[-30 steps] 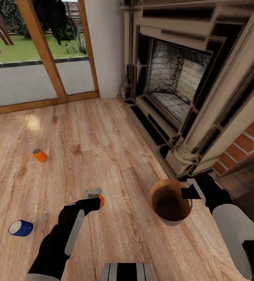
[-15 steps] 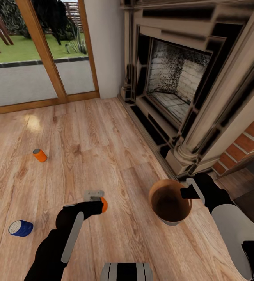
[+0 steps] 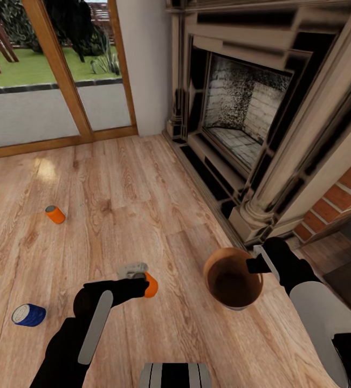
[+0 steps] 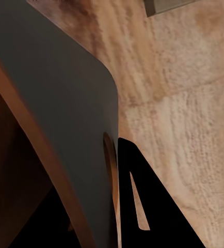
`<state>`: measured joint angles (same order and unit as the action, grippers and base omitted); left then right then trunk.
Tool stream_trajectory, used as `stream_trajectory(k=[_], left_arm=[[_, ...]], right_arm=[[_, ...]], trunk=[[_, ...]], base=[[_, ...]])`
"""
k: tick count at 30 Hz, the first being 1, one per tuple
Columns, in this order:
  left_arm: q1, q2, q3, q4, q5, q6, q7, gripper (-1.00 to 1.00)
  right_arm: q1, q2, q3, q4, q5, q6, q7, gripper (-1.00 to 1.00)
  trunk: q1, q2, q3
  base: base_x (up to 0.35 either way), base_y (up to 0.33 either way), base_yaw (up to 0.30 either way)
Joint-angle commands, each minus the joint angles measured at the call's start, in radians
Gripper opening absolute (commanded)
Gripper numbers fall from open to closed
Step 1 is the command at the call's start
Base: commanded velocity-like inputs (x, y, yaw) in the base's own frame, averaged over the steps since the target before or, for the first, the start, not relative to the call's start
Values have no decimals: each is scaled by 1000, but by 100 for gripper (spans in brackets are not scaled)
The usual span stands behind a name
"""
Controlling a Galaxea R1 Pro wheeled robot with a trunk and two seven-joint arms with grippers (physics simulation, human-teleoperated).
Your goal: Put the three can of soda from the living room inside the tash can in the kitchen.
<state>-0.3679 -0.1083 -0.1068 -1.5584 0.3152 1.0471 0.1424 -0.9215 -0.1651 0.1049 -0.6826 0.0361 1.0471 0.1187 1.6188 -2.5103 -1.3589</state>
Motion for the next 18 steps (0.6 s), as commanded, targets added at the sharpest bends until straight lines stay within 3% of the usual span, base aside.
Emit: stream_trajectory(k=[1, 7, 18], left_arm=[[-1, 0, -1, -2, 0, 0, 0, -100], [-1, -1, 0, -8, 3, 0, 0, -100], [-1, -1, 0, -22, 4, 0, 0, -100]], right_arm=[[1, 2, -2, 52, -35, 0, 6, -100], [1, 13, 4, 52, -35, 0, 6, -100], [1, 24, 39, 53, -36, 0, 6, -100]], trunk=[[1, 0, 0], [1, 0, 0], [-4, 3, 42]], base=[[0, 0, 0], [0, 0, 0], [0, 0, 0]])
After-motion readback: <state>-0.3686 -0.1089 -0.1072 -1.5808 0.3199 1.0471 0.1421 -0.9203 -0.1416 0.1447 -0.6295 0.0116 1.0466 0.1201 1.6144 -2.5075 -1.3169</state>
